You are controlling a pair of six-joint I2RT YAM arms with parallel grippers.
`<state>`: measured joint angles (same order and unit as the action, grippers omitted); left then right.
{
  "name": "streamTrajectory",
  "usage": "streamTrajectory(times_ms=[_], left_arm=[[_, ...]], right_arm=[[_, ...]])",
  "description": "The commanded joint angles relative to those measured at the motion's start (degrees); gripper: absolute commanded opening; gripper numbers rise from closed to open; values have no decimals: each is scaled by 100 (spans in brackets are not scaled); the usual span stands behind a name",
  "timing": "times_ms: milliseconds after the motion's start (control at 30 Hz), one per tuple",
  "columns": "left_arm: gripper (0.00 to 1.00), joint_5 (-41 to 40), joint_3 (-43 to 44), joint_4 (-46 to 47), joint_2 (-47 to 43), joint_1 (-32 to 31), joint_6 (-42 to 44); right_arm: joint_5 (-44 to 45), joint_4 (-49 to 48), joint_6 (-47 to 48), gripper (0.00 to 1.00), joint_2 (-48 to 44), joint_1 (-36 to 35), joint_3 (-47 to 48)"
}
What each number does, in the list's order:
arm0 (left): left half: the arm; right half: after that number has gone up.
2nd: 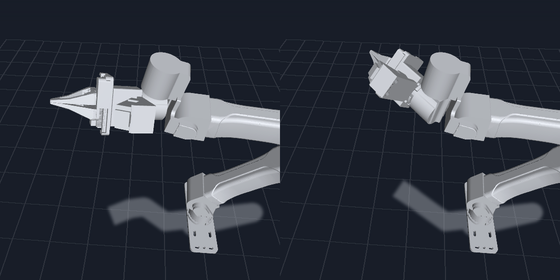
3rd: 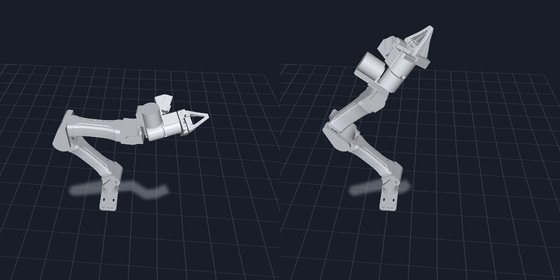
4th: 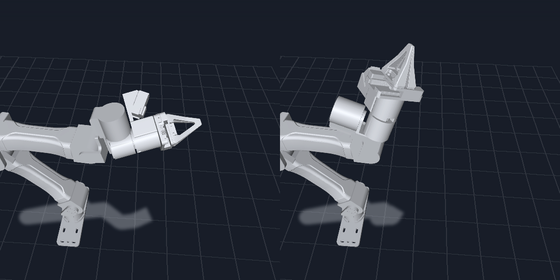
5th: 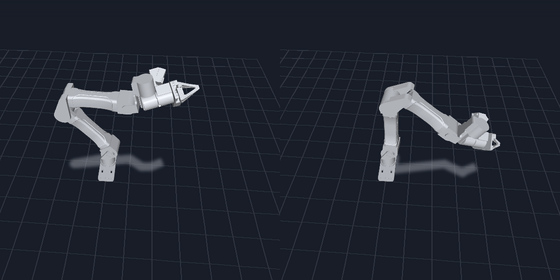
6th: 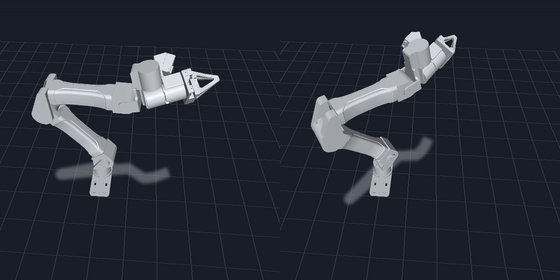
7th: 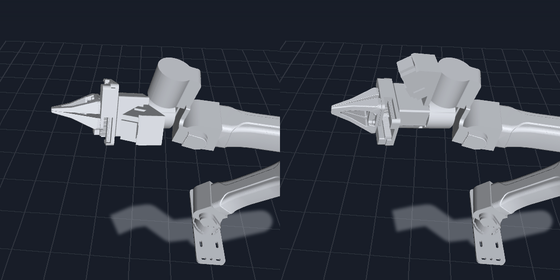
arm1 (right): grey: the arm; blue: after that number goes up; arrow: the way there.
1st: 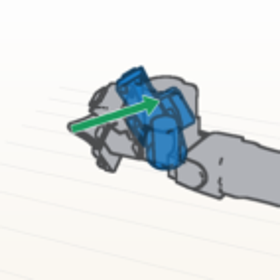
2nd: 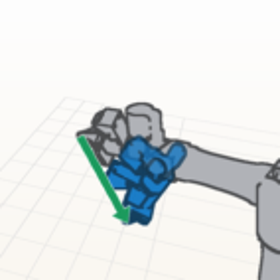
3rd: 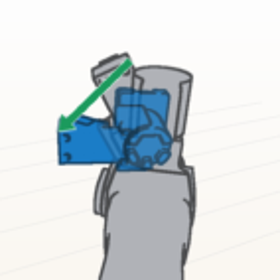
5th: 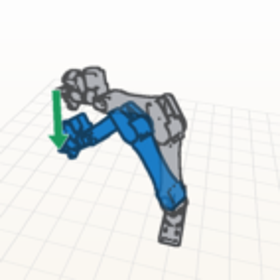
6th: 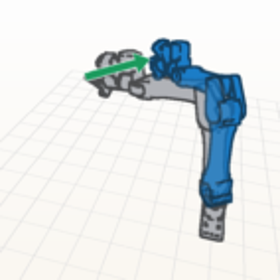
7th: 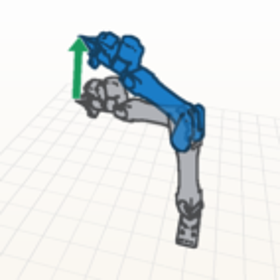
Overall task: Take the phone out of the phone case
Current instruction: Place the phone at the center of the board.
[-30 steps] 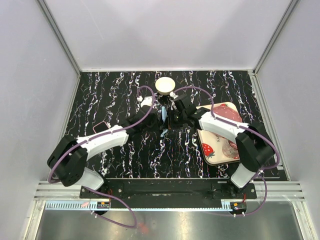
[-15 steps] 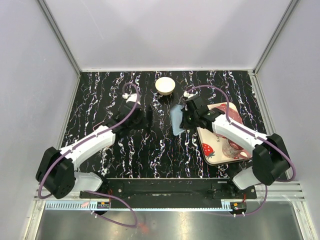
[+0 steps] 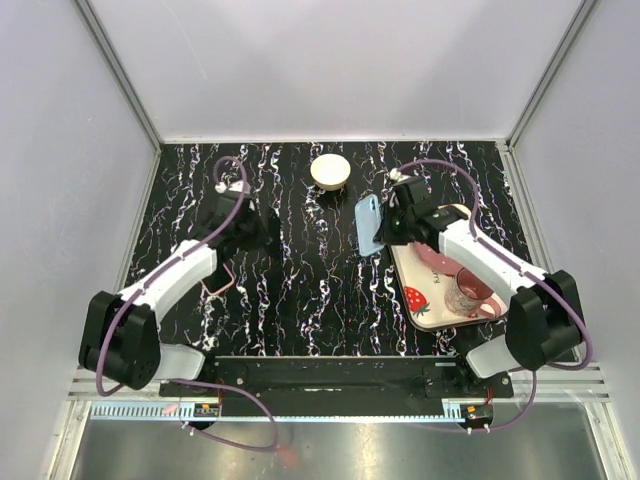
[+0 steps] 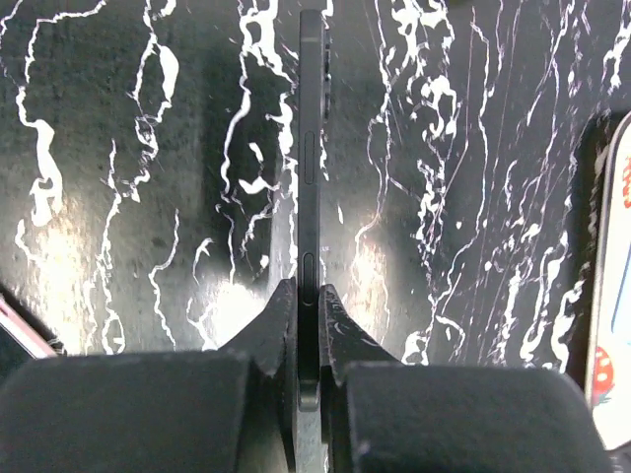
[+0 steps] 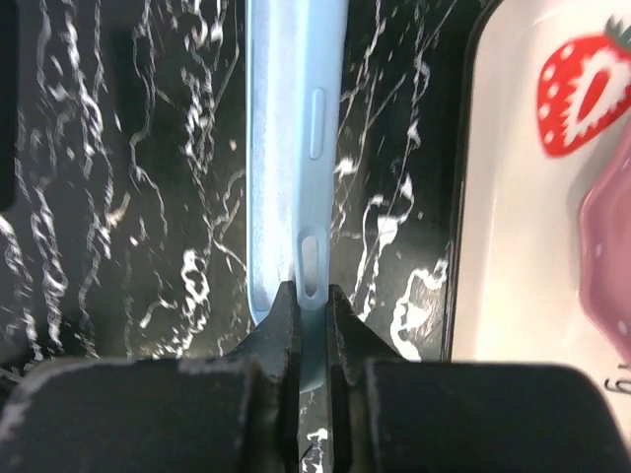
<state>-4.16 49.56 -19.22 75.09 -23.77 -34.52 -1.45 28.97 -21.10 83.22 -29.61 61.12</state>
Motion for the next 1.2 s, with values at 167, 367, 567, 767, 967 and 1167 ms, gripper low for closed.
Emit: streamTrajectory(times_ms=[167, 367, 567, 767, 967, 1167], left_arm=[[0, 2577, 835, 1904, 1138, 1102, -590], [0, 3061, 1609, 2484, 2175, 1322, -924], [0, 3070, 2118, 2634, 3019, 1463, -1056], [0, 3220, 2102, 2977, 3548, 1656, -1259], [0, 3036, 1943, 2881, 3679, 1849, -1276], [44, 2843, 1944, 2547, 3671, 1850, -1215]], right_arm=[[-1777, -1464, -658, 0, 862, 1140, 831], [-1964, -1790, -922, 0, 1363, 1545, 1138], [-2157, -1886, -1027, 0, 2144, 2115, 1744], [-2298, -1825, -1221, 0, 3112, 2696, 2649], [-2281, -1658, -1247, 0, 3736, 2864, 3212], [-2535, -1632, -1379, 0, 4237, 2855, 3661]])
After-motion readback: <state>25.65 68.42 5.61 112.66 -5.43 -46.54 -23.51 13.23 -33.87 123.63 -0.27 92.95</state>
